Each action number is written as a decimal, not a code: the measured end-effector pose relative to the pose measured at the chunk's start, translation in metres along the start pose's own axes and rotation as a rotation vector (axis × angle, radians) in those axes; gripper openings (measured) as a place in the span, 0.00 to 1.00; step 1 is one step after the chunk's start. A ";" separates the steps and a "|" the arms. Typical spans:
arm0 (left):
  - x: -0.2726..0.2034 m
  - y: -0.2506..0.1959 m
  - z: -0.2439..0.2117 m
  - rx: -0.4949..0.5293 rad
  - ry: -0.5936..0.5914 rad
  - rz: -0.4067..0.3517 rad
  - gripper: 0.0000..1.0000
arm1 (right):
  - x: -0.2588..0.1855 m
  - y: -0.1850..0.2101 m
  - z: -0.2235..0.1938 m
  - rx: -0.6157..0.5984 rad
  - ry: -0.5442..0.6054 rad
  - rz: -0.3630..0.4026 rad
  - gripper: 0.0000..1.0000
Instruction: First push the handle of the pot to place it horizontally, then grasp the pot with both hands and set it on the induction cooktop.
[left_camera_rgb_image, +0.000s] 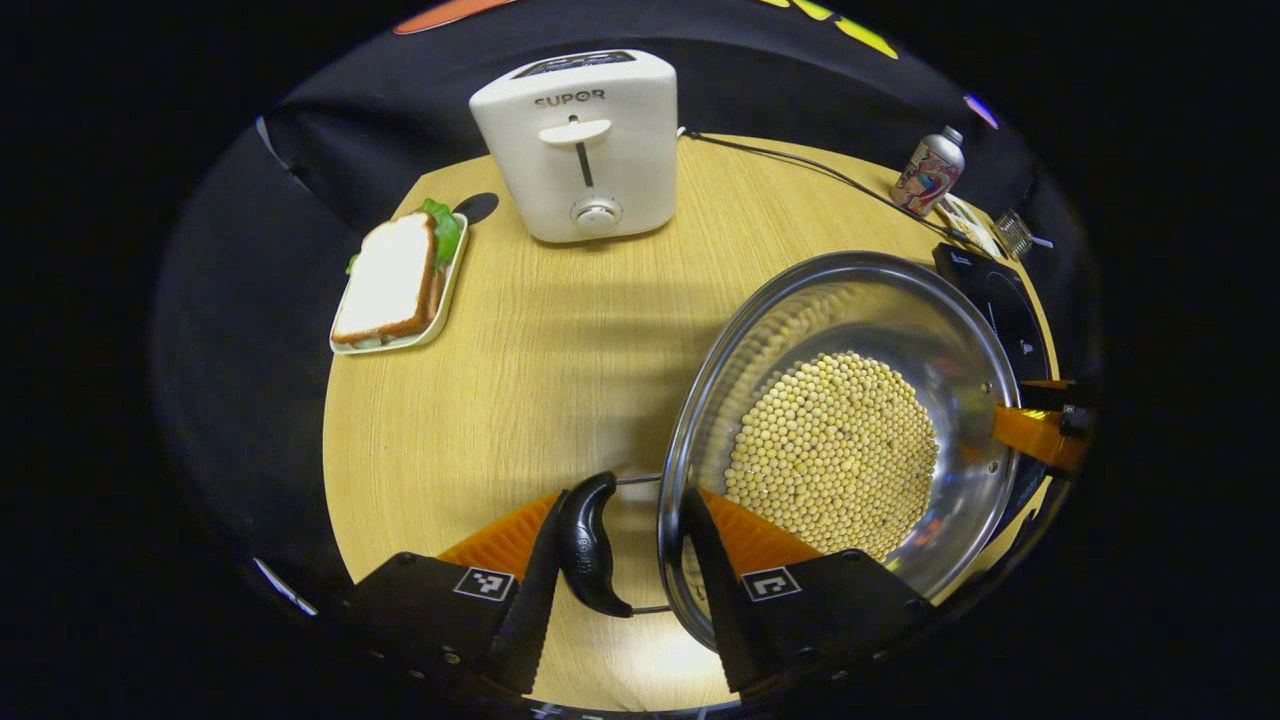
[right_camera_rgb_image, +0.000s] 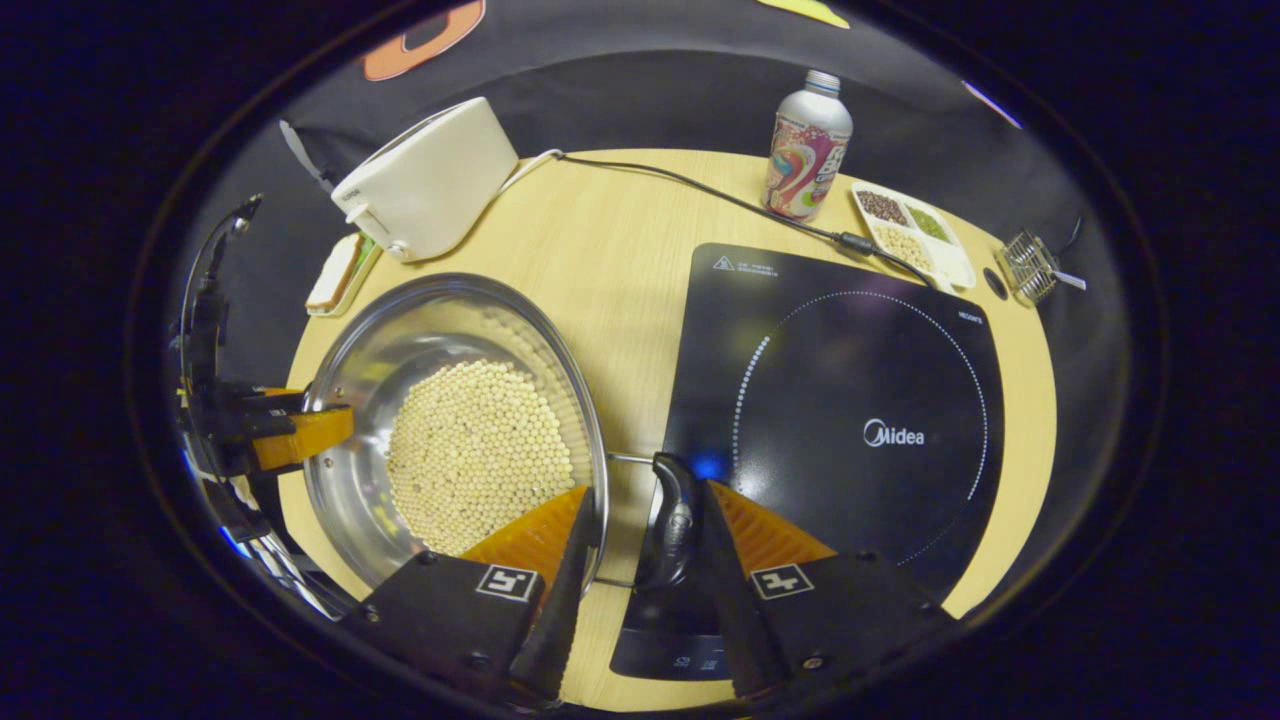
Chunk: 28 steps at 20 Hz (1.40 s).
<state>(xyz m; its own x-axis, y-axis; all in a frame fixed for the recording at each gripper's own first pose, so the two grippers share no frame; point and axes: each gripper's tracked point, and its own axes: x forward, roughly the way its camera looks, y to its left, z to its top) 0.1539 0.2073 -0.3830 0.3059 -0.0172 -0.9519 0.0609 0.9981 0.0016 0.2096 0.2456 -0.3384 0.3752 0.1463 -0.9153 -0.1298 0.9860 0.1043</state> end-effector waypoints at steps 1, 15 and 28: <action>-0.001 0.001 0.001 0.001 -0.005 -0.002 0.67 | 0.001 0.000 0.001 -0.004 0.000 0.004 0.59; -0.030 0.011 0.007 -0.003 -0.086 -0.003 0.60 | -0.059 -0.010 0.005 0.016 -0.107 0.033 0.53; -0.020 0.002 0.009 0.094 -0.152 -0.069 0.70 | -0.126 -0.094 -0.031 0.127 -0.201 -0.044 0.53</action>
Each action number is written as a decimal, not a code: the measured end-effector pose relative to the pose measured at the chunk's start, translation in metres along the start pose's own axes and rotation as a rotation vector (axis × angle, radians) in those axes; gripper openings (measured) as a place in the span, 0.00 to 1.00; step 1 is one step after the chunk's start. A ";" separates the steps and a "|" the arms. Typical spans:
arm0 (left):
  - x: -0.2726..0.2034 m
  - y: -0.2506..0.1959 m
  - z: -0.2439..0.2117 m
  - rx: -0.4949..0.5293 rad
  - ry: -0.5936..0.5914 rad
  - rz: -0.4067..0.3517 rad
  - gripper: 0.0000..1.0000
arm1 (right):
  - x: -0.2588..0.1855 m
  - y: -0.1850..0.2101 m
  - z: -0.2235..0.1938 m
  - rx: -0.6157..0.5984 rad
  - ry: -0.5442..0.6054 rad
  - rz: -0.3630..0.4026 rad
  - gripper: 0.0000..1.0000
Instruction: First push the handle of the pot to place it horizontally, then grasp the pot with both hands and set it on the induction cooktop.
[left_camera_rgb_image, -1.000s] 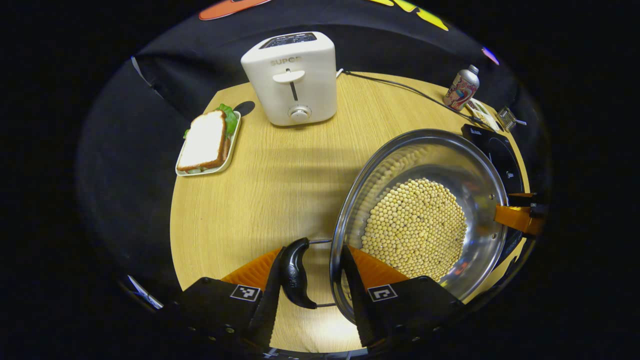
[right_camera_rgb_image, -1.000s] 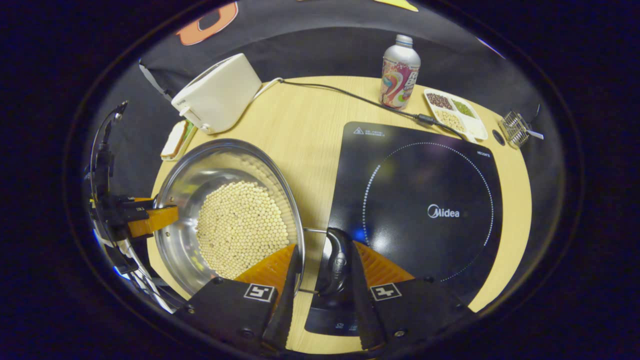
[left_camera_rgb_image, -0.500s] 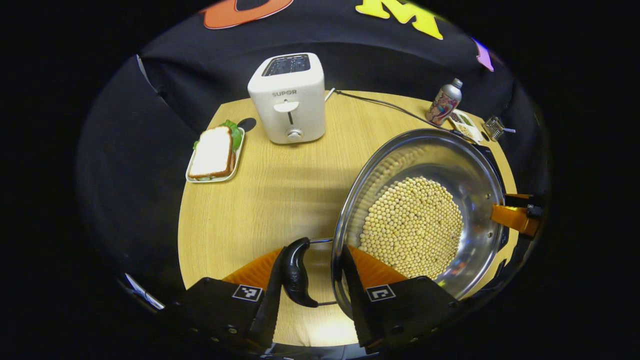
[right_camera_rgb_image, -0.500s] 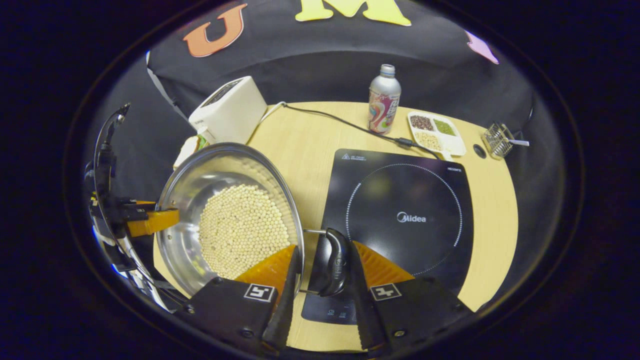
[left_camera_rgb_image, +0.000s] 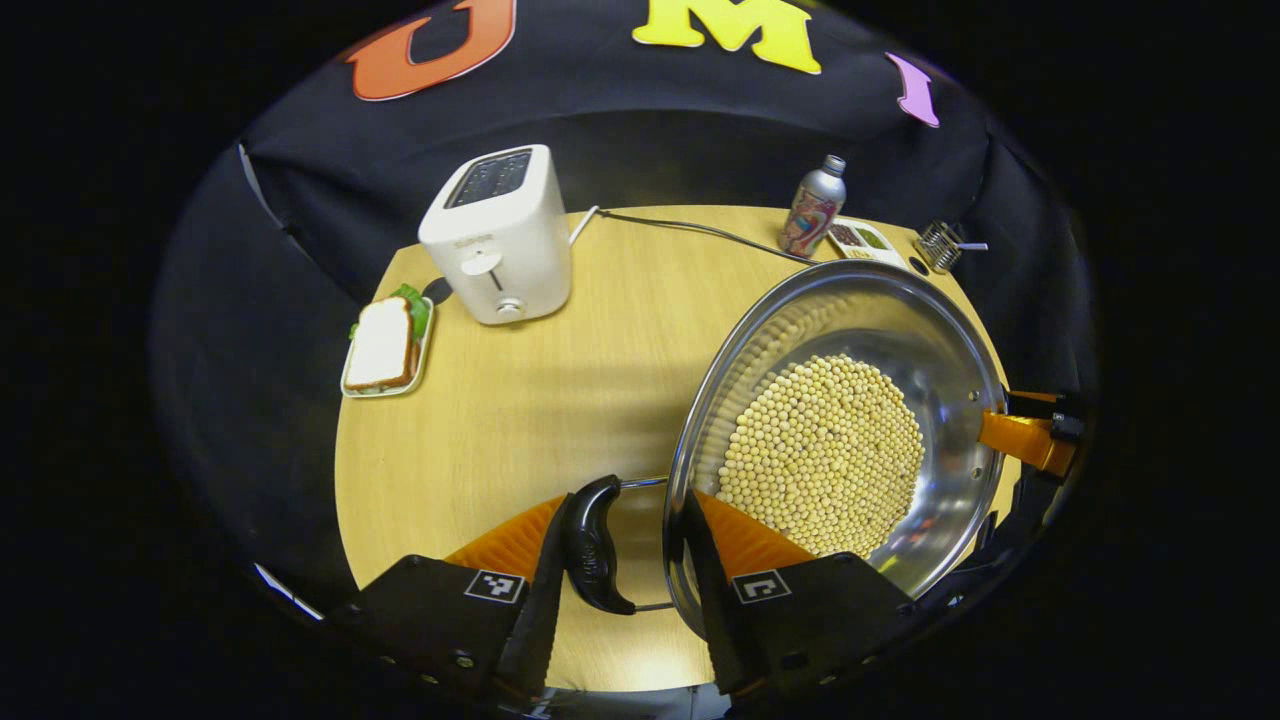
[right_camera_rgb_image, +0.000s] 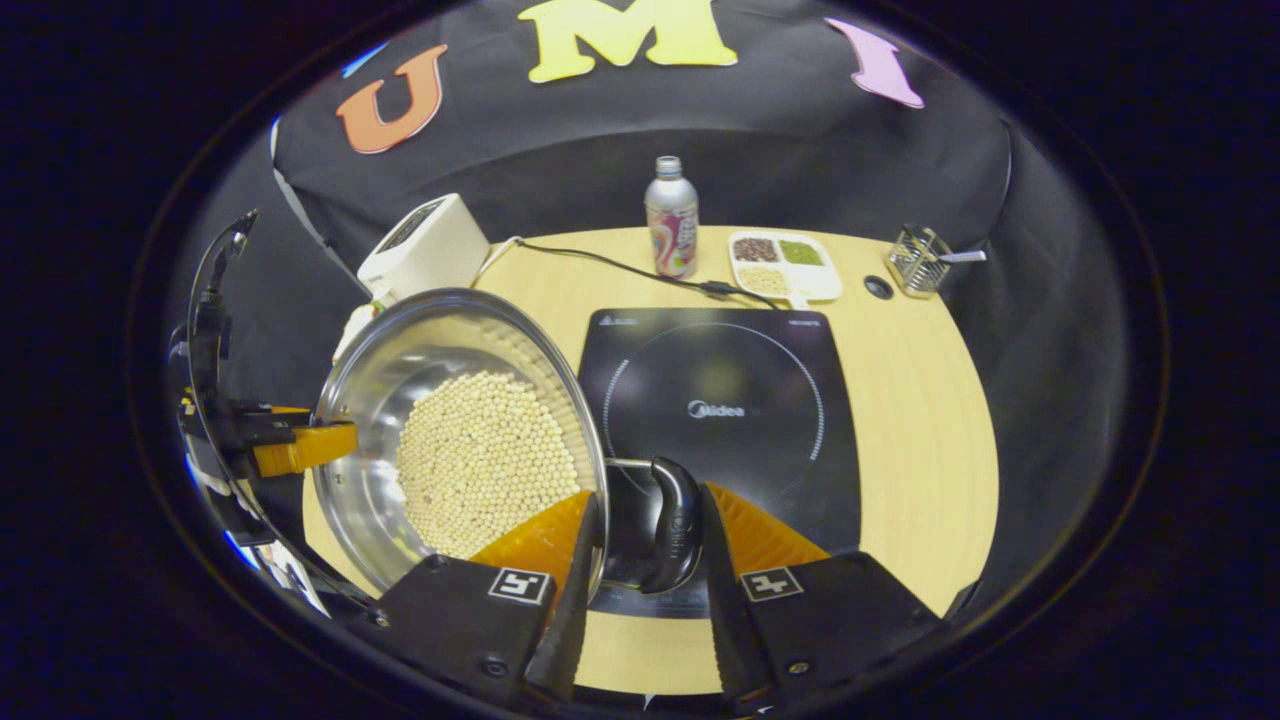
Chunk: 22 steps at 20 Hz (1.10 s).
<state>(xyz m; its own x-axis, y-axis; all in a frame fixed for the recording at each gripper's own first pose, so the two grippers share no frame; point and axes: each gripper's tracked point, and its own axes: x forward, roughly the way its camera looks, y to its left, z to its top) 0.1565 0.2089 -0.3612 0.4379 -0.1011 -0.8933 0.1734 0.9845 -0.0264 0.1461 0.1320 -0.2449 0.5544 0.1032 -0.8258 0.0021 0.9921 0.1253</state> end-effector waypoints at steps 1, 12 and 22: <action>0.002 0.001 0.002 0.012 -0.003 -0.006 0.70 | -0.003 -0.010 -0.001 0.008 -0.003 -0.009 0.53; 0.000 0.003 0.004 0.039 0.001 -0.039 0.60 | -0.007 -0.121 0.008 0.031 -0.014 -0.050 0.53; -0.007 0.002 0.002 0.008 0.015 -0.004 0.60 | 0.032 -0.175 0.045 -0.008 0.011 -0.018 0.53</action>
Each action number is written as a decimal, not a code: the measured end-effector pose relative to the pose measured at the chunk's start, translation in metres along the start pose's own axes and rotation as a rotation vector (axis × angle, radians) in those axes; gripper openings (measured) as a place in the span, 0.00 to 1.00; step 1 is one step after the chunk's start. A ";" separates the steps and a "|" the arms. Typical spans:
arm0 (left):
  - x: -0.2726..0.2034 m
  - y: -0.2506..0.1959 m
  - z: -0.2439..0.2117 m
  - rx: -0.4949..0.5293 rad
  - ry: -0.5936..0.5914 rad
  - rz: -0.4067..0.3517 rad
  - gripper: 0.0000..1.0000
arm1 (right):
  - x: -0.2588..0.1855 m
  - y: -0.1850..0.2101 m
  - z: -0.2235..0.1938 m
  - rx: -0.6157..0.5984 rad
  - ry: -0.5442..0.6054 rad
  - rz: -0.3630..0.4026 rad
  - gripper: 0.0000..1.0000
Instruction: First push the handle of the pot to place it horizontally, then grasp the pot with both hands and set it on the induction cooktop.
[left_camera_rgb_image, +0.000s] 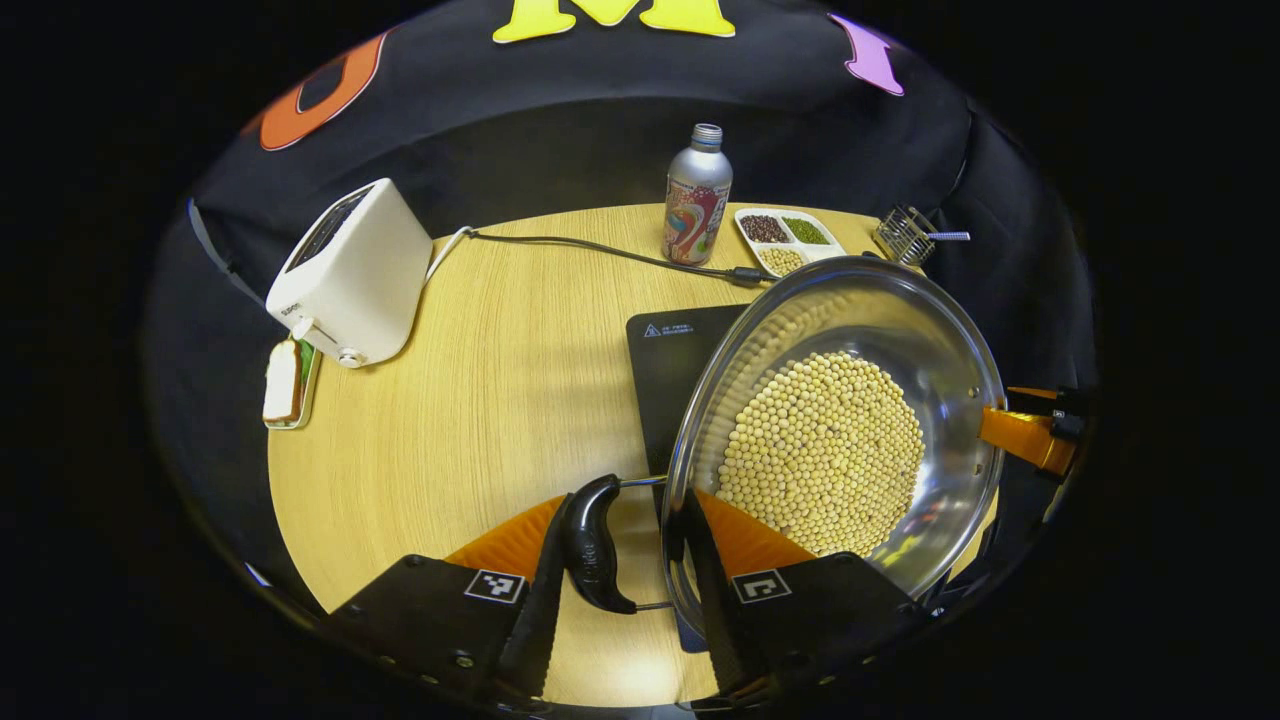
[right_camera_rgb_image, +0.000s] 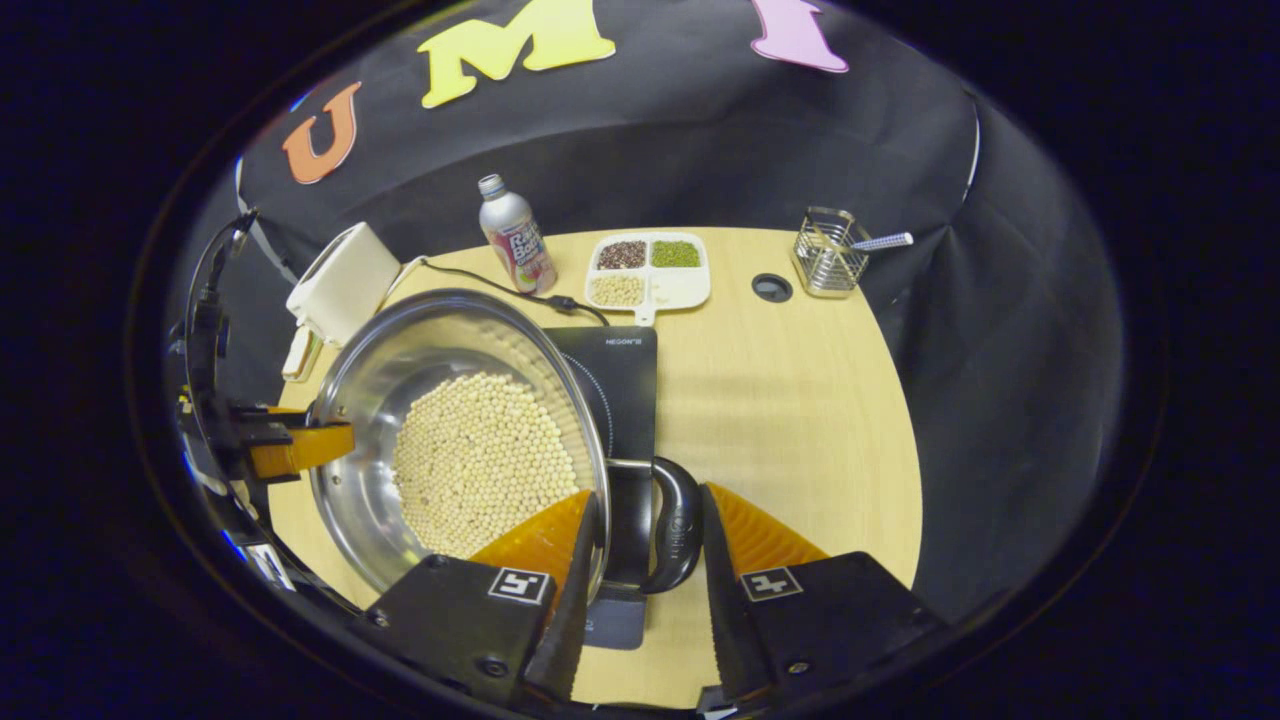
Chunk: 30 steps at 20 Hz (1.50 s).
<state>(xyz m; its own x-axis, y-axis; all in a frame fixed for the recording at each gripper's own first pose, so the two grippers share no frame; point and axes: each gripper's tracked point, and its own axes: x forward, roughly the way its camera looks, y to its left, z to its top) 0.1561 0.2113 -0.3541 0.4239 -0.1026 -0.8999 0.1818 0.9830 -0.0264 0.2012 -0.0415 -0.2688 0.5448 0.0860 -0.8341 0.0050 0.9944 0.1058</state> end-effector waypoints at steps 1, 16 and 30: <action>-0.001 -0.001 -0.001 -0.003 0.005 0.002 0.60 | 0.004 -0.003 0.004 -0.005 0.004 0.002 0.53; 0.010 0.001 0.005 -0.006 0.026 0.018 0.60 | 0.041 -0.014 0.023 -0.120 0.002 0.013 0.53; 0.012 0.000 0.003 0.003 -0.015 0.030 0.61 | 0.045 -0.014 0.023 -0.076 -0.096 0.014 0.55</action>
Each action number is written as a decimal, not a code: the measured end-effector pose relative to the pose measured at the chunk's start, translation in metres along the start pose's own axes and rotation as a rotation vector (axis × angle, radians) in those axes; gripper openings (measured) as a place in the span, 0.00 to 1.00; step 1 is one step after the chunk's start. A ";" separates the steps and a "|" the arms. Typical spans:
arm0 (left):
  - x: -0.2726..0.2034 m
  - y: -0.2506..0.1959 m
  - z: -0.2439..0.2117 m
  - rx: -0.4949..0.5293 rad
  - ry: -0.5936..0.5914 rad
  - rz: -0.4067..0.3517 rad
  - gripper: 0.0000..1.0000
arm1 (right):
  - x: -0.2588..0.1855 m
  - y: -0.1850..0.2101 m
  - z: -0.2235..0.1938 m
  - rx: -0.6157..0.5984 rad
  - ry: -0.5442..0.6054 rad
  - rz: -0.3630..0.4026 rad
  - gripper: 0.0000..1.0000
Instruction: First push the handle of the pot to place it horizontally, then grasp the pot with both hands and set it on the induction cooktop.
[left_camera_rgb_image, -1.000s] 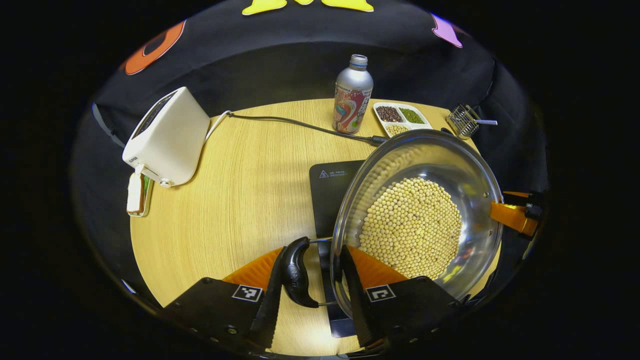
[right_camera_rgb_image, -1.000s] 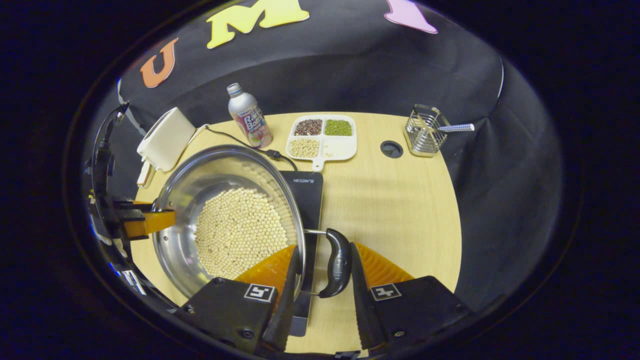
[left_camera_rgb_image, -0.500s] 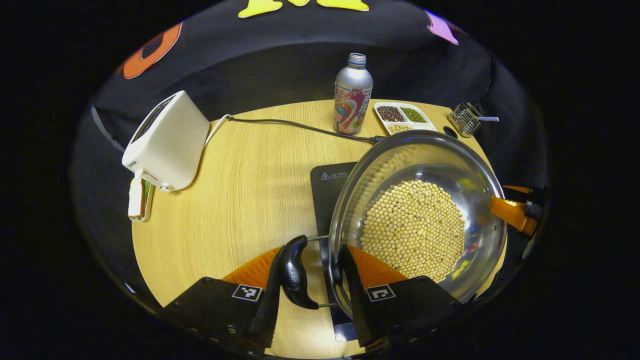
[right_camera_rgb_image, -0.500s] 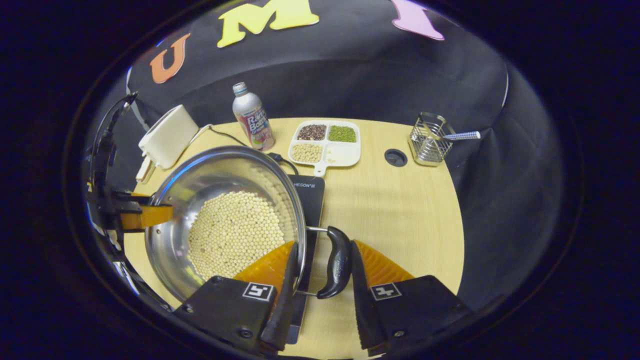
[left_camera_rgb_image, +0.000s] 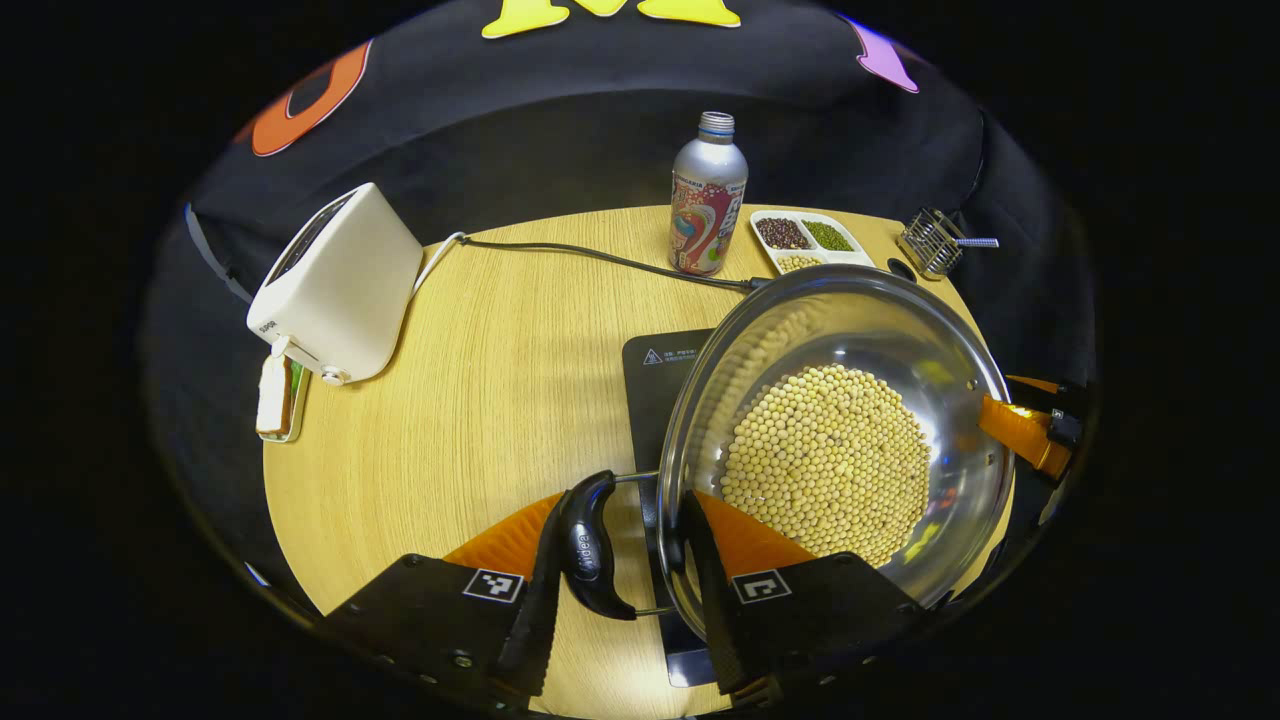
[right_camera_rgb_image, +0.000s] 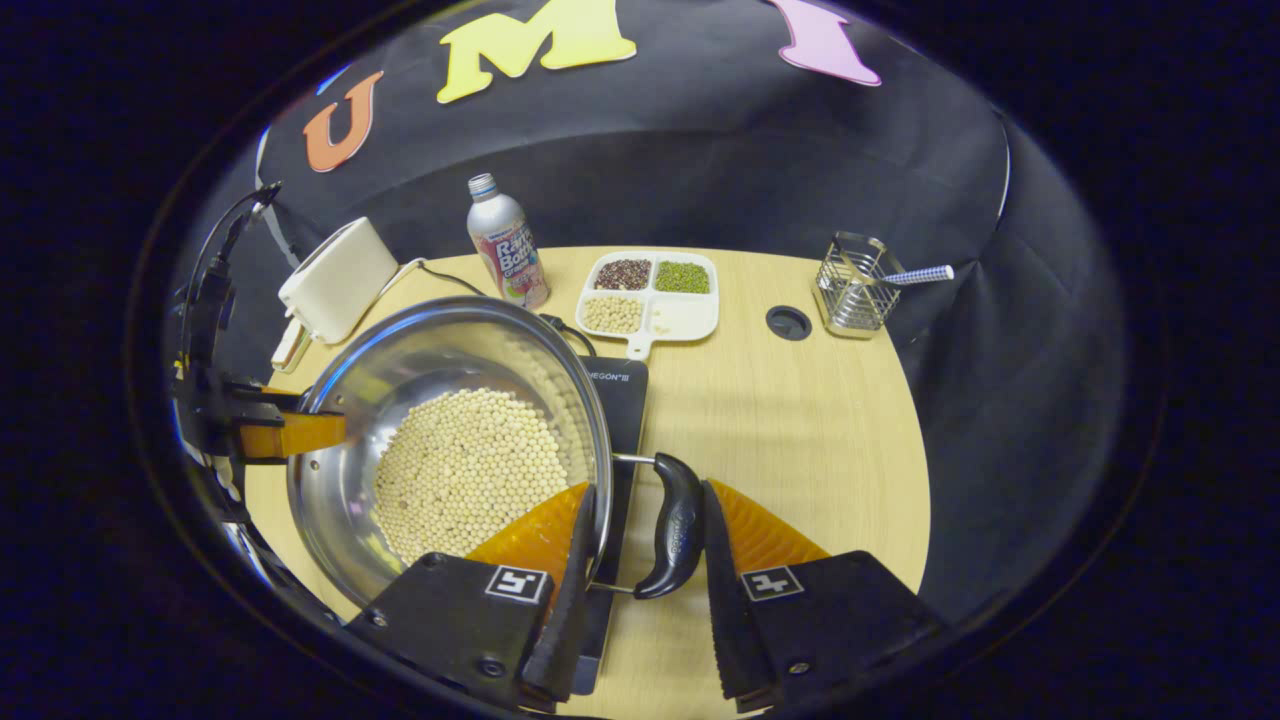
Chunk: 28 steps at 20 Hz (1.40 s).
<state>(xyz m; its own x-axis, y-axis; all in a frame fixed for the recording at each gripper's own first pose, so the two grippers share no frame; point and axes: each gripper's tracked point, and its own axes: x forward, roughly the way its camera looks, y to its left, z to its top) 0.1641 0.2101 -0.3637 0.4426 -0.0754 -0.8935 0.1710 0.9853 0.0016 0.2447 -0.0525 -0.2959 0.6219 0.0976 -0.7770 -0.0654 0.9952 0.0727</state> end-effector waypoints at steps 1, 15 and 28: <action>-0.001 0.000 0.000 0.003 0.000 -0.001 0.61 | -0.001 0.000 0.000 0.003 -0.003 -0.001 0.55; -0.016 0.014 0.019 -0.032 -0.162 0.022 0.85 | -0.013 0.000 -0.003 0.024 -0.104 0.001 0.76; -0.099 0.011 0.016 0.037 -0.451 0.120 1.00 | -0.088 0.029 0.021 -0.050 -0.306 -0.020 0.75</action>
<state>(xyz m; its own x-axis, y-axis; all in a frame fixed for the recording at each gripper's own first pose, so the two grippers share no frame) 0.1365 0.2254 -0.2684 0.7983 -0.0286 -0.6016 0.1228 0.9856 0.1162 0.2043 -0.0317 -0.2124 0.8290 0.0832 -0.5531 -0.0848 0.9961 0.0226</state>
